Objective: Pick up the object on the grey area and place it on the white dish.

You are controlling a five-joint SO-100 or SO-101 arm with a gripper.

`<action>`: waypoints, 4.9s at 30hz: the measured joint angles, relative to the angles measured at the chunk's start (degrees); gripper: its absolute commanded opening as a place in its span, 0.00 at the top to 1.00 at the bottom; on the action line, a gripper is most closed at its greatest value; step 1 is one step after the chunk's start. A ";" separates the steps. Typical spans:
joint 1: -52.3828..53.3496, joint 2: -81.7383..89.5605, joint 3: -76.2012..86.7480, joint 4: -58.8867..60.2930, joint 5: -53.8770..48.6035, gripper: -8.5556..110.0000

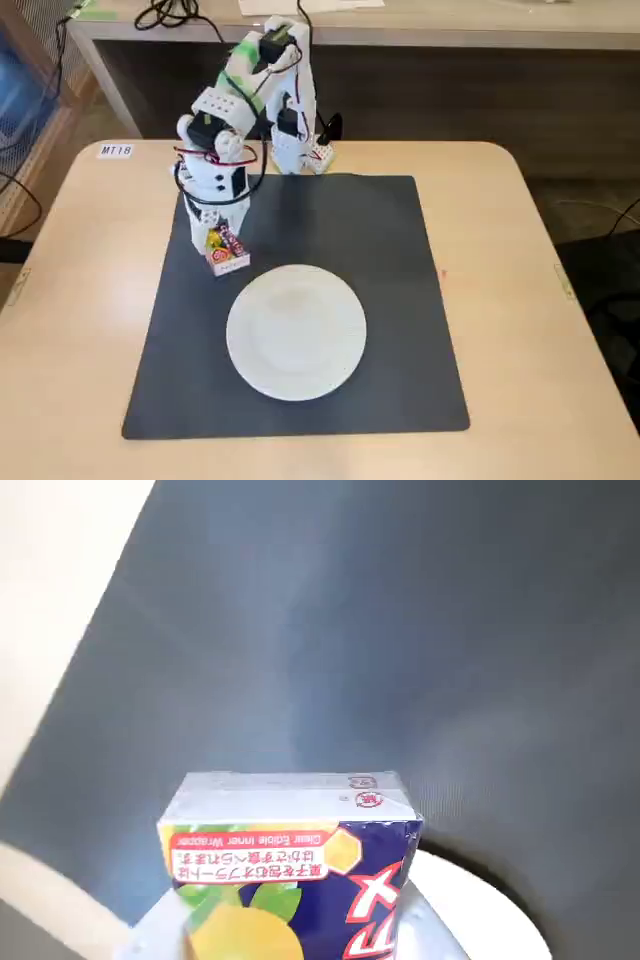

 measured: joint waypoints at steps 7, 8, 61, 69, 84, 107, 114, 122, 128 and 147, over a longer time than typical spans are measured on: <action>-11.34 -10.20 -14.41 0.53 -8.70 0.81; -12.92 -12.30 -17.23 1.14 -9.93 0.81; -20.92 -37.18 -66.45 23.47 -27.69 0.92; -20.92 -11.25 -66.53 23.47 -25.22 0.93; -20.30 41.22 -53.09 21.62 -29.00 0.93; -21.71 99.49 73.30 -15.56 -29.71 0.93; -20.92 99.49 82.53 -18.11 -30.59 0.93; -20.48 99.49 85.17 -19.34 -30.15 0.93; -20.04 99.58 85.61 -20.21 -28.56 0.93; -19.86 99.58 85.61 -20.74 -28.13 0.91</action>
